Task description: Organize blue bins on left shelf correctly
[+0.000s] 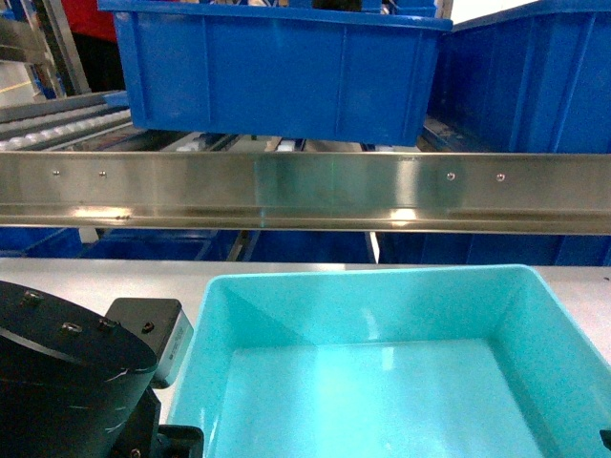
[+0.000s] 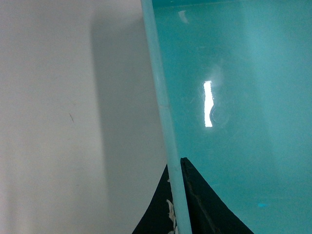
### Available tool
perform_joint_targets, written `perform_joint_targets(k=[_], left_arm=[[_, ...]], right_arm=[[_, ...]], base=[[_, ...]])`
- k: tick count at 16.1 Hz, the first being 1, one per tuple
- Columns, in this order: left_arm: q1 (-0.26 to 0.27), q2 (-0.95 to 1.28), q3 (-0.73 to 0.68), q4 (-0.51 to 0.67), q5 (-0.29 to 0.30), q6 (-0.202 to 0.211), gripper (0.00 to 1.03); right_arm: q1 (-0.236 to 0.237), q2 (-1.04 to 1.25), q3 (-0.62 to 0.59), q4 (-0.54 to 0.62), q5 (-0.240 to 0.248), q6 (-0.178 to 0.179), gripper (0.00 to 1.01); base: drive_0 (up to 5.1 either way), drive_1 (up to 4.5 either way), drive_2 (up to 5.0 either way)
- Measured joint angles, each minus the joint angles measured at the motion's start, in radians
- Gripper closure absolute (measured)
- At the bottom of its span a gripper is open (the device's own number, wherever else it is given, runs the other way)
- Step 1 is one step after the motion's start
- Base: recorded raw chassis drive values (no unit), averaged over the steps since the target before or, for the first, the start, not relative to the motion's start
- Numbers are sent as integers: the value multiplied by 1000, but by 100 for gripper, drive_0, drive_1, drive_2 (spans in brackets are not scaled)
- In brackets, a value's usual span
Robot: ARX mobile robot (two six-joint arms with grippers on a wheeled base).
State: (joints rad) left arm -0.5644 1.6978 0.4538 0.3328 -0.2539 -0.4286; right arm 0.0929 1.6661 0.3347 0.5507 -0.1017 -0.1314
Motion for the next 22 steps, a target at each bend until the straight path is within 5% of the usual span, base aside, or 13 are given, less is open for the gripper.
perform_joint_targets(k=[5, 11, 14, 22], left_arm=[[-7, -64, 0, -27, -31, 24, 101], [60, -329, 30, -20, -50, 182, 101], [66, -488, 93, -36, -69, 300, 101], [57, -536, 103, -52, -87, 354, 101]], right_arm=[[-3, -43, -23, 23, -4, 9, 99], [-9, -351, -2, -28, -14, 97, 99], [-9, -529, 47, -69, -12, 142, 99], [-9, -592, 52, -88, -11, 161, 99]], base=[[0, 0, 0], [0, 0, 0], [0, 0, 0], [-56, 7, 51]])
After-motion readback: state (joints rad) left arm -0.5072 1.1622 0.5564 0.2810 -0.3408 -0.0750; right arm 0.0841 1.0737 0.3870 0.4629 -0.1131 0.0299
